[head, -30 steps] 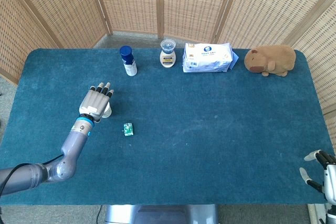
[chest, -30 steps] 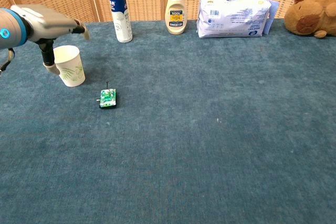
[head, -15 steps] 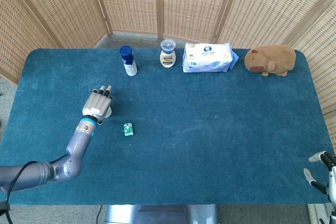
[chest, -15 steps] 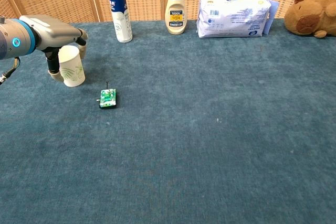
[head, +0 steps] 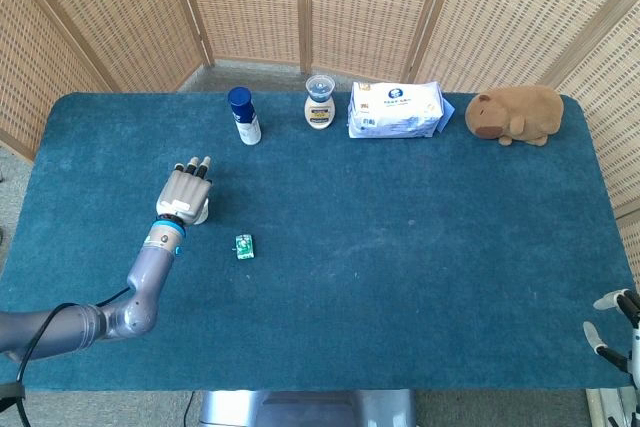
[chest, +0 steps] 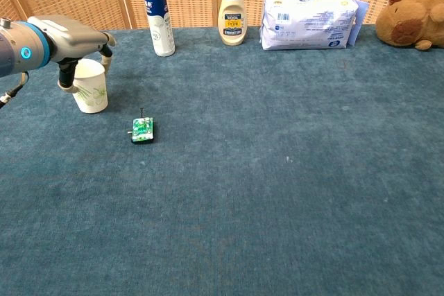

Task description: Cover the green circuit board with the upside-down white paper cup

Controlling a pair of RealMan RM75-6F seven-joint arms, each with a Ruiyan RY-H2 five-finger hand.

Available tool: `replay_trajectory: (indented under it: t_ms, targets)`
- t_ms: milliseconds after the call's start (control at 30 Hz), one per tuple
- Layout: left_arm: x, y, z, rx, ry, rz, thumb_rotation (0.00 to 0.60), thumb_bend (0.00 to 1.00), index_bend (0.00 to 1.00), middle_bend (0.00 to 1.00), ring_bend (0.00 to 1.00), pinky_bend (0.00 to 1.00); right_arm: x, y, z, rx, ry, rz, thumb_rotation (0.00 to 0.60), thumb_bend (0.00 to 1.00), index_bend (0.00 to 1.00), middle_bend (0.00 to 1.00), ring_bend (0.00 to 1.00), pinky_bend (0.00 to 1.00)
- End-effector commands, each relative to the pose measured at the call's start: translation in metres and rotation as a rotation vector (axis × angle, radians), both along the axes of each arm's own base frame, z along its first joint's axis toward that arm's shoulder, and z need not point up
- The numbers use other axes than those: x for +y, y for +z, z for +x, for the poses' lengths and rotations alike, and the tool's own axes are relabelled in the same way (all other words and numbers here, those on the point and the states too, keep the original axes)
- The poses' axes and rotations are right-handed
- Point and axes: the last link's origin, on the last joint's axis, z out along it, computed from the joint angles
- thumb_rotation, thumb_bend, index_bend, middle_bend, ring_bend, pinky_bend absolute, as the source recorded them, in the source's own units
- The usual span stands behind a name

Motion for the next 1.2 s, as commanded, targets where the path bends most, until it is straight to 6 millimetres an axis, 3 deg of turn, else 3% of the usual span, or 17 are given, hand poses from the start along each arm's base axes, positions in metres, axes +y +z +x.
replay_trajectory:
  t_ms: [33, 300, 500, 733, 1033, 1200]
  targets:
    - [0.0, -0.002, 0.001, 0.006, -0.006, 0.004, 0.6, 0.25, 0.44, 0.04, 0.0, 0.21, 0.001, 0.001, 0.0, 0.001, -0.001, -0.002, 0.6, 0.31, 0.47, 0.44, 0.47, 0.37]
    - [-0.004, -0.001, 0.006, -0.084, 0.039, -0.01, 0.6, 0.25, 0.44, 0.06, 0.0, 0.21, 0.0, 0.0, 0.0, -0.003, 0.004, -0.002, 0.6, 0.31, 0.47, 0.44, 0.47, 0.37]
    - [-0.011, 0.016, 0.008, -0.277, 0.126, -0.017, 0.6, 0.25, 0.44, 0.06, 0.0, 0.21, -0.002, -0.003, -0.001, -0.011, 0.01, 0.006, 0.6, 0.31, 0.47, 0.44, 0.47, 0.37]
    - [-0.018, 0.034, -0.004, -0.496, 0.265, -0.013, 0.597, 0.25, 0.44, 0.06, 0.0, 0.21, -0.004, -0.007, -0.001, -0.016, 0.017, 0.013, 0.6, 0.31, 0.47, 0.44, 0.47, 0.37]
    - [-0.026, 0.03, -0.025, -0.918, 0.598, -0.051, 0.599, 0.25, 0.44, 0.09, 0.0, 0.24, -0.006, -0.008, 0.001, -0.013, 0.025, 0.015, 0.6, 0.31, 0.47, 0.44, 0.47, 0.37]
    - [-0.027, 0.031, -0.029, -1.031, 0.71, -0.1, 0.599, 0.23, 0.44, 0.09, 0.0, 0.24, -0.005, -0.006, 0.003, -0.012, 0.028, 0.011, 0.6, 0.31, 0.47, 0.44, 0.47, 0.37]
